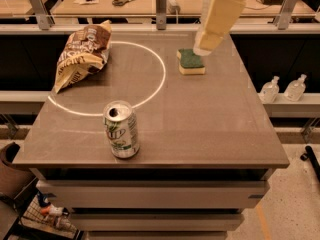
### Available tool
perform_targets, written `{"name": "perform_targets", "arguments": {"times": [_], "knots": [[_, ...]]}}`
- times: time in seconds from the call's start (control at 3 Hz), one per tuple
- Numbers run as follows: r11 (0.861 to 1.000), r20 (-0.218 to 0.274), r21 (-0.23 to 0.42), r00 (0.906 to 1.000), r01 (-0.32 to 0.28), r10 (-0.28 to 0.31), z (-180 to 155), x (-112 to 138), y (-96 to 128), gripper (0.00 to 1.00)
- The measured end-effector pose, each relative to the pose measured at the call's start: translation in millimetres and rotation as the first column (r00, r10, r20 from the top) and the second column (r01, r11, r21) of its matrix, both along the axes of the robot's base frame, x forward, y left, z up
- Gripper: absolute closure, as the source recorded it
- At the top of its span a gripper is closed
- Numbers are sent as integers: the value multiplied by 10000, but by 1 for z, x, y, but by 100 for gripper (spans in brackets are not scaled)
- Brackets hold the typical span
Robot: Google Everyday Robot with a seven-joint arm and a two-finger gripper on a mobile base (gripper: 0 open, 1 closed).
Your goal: Pick brown chip bag
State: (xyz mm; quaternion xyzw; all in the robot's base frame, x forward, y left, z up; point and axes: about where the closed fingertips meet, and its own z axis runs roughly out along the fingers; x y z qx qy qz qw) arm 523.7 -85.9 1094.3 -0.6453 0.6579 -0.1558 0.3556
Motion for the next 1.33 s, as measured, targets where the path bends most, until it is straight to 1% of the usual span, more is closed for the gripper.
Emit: {"name": "perform_targets", "arguments": {"times": [0.33, 0.67, 1.0, 1.33], "knots": [[9971, 409, -77, 9963, -752, 755, 2, 21, 53, 0], [9934, 575, 11, 9918, -1148, 1145, -1, 53, 87, 0], [9881, 326, 397, 9885, -1488, 1476, -17, 90, 109, 0], [9833, -168, 864, 9866, -1602, 1622, -41, 129, 122, 0]]}}
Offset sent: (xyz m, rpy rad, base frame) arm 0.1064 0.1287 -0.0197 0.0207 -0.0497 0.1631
